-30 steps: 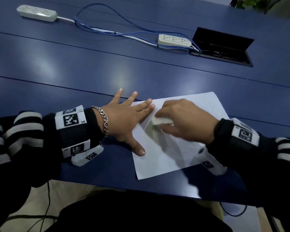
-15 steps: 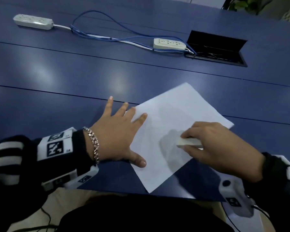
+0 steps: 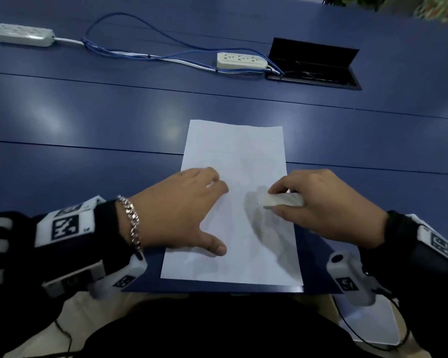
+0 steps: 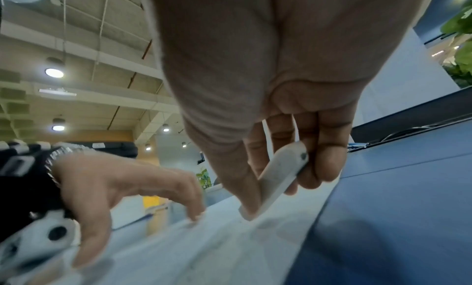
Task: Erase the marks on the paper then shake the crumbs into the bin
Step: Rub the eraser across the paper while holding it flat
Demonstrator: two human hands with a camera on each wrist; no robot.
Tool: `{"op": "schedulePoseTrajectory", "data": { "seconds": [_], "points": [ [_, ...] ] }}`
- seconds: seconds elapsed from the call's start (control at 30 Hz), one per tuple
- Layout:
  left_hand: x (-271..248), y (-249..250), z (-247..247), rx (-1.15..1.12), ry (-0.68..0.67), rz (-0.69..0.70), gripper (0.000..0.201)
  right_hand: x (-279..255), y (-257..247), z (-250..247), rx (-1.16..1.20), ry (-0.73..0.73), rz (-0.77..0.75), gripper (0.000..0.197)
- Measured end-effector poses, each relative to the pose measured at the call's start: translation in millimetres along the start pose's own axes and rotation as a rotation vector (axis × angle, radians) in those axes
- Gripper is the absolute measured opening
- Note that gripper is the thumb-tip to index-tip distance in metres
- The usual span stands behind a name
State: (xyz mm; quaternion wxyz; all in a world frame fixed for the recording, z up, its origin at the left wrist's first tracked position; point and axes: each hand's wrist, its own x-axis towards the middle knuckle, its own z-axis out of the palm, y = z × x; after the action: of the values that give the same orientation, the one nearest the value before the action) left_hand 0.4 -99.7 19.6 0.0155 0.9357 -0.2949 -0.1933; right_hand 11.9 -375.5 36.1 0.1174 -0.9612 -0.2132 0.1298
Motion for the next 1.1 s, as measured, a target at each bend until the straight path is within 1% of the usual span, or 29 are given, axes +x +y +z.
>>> {"op": "schedulePoseTrajectory", "data": {
  "seconds": [0.03, 0.07, 0.13, 0.2, 0.3, 0.37, 0.43, 0.47, 0.53, 0.6, 0.7, 0.77, 0.8, 0.87, 0.9, 0.93, 0.97, 1.07, 1.1],
  "points": [
    [7.2, -3.8, 0.9, 0.017, -0.036, 0.006, 0.121, -0.1, -6.1, -1.5, 0.024, -0.017, -0.023, 0.032],
    [13.5, -6.5, 1.9, 0.041, -0.086, 0.003, 0.129, 0.7, -12.8, -1.2, 0.027, -0.039, -0.061, 0.033],
    [23.0, -10.2, 4.3, 0.070, -0.169, -0.004, 0.137, 4.7, -25.0, 3.5, -0.010, -0.087, -0.126, 0.036],
    [27.2, -11.8, 8.8, 0.073, -0.207, -0.008, 0.142, 13.1, -28.7, 9.1, -0.064, -0.106, -0.136, 0.038],
    [27.3, -12.8, 13.7, 0.083, -0.207, -0.024, 0.144, 27.8, -25.2, 7.9, -0.098, -0.030, -0.061, 0.037],
    [26.8, -12.5, 15.2, 0.085, -0.217, -0.039, 0.144, 29.2, -29.0, 9.7, -0.113, 0.008, -0.072, 0.034],
    [27.0, -12.8, 15.0, 0.091, -0.224, -0.048, 0.144, 19.8, -40.2, 16.0, -0.125, -0.034, -0.165, 0.030],
    [27.1, -12.6, 14.7, 0.093, -0.225, -0.050, 0.145, 12.5, -46.8, 19.3, -0.114, -0.086, -0.217, 0.028],
    [27.7, -12.5, 14.1, 0.089, -0.222, -0.054, 0.146, 6.3, -51.9, 20.0, -0.115, -0.172, -0.266, 0.027],
    [28.2, -12.7, 13.5, 0.091, -0.220, -0.058, 0.147, 18.8, -43.8, 14.4, -0.141, -0.158, -0.238, 0.031],
    [29.2, -11.5, 13.2, 0.101, -0.224, -0.068, 0.148, 37.5, -31.0, 6.9, -0.172, -0.044, -0.135, 0.035],
    [28.9, -10.8, 12.2, 0.108, -0.221, -0.071, 0.148, 33.3, -34.1, 10.7, -0.190, -0.004, -0.140, 0.033],
    [28.9, -11.0, 11.5, 0.110, -0.222, -0.071, 0.148, 26.0, -40.1, 14.9, -0.189, -0.017, -0.172, 0.032],
    [29.0, -10.8, 10.8, 0.110, -0.228, -0.068, 0.148, 8.0, -53.2, 21.8, -0.146, -0.117, -0.239, 0.029],
    [29.4, -10.9, 11.1, 0.110, -0.227, -0.066, 0.148, 4.8, -54.9, 22.3, -0.126, -0.166, -0.252, 0.027],
    [29.7, -11.1, 11.6, 0.110, -0.225, -0.066, 0.148, 7.7, -52.7, 20.4, -0.111, -0.183, -0.245, 0.028],
    [29.9, -11.2, 11.8, 0.109, -0.222, -0.068, 0.148, 14.8, -47.0, 18.0, -0.099, -0.165, -0.217, 0.029],
    [30.4, -9.8, 10.9, 0.120, -0.219, -0.079, 0.148, 35.5, -29.3, 9.4, -0.129, -0.028, -0.084, 0.035],
    [30.3, -9.4, 10.4, 0.124, -0.217, -0.081, 0.148, 36.0, -28.6, 10.1, -0.148, 0.001, -0.070, 0.034]
  ]
}}
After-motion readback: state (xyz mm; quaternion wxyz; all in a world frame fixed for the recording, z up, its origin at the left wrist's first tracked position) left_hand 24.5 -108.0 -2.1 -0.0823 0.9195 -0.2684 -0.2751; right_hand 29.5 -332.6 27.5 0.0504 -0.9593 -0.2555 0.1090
